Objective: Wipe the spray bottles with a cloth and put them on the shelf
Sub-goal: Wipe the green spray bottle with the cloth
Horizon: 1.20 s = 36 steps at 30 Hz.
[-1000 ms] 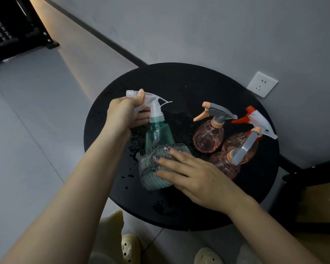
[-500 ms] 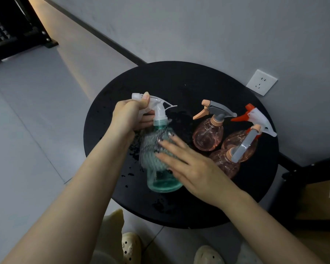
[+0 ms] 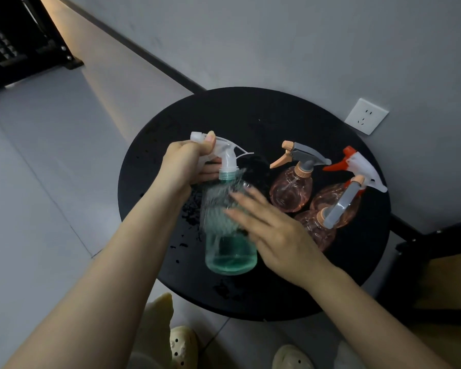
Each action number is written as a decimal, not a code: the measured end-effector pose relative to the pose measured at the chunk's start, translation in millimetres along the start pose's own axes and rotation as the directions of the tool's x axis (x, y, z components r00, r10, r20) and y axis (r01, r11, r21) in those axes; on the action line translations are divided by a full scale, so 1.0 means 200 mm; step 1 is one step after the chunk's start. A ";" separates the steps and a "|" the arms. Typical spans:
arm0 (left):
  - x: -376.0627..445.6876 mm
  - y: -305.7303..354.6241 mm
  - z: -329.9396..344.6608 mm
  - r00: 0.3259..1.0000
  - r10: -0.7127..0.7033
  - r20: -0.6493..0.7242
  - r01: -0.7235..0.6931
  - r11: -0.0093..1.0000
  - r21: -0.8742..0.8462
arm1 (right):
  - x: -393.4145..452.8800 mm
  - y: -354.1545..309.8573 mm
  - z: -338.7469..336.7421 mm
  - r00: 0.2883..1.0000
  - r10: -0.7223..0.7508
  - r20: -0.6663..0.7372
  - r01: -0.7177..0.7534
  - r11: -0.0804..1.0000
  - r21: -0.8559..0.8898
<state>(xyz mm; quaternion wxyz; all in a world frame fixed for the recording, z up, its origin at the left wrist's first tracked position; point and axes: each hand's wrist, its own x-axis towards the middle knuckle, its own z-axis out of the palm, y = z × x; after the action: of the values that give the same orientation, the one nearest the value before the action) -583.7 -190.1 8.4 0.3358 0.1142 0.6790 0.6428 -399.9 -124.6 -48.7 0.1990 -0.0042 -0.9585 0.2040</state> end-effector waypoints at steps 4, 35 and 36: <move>0.00 -0.02 -0.01 0.999 -0.037 0.008 0.038 0.996 -0.076 | 0.07 -0.05 0.00 0.947 0.320 -0.030 -0.274 0.851 0.448; -0.04 0.02 0.00 0.992 0.122 0.042 -0.120 0.992 -0.033 | 0.03 -0.04 0.04 0.811 0.556 0.184 -0.414 0.321 0.852; -0.05 0.03 0.00 0.990 0.133 0.054 -0.131 0.991 -0.039 | 0.01 -0.02 0.05 0.777 0.554 0.300 -0.462 0.178 0.869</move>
<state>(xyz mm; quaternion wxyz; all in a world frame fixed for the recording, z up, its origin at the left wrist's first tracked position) -578.2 -195.1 16.9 0.3135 0.1707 0.6487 0.6721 -405.8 -132.3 -54.4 0.1273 -0.2201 -0.6129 0.7481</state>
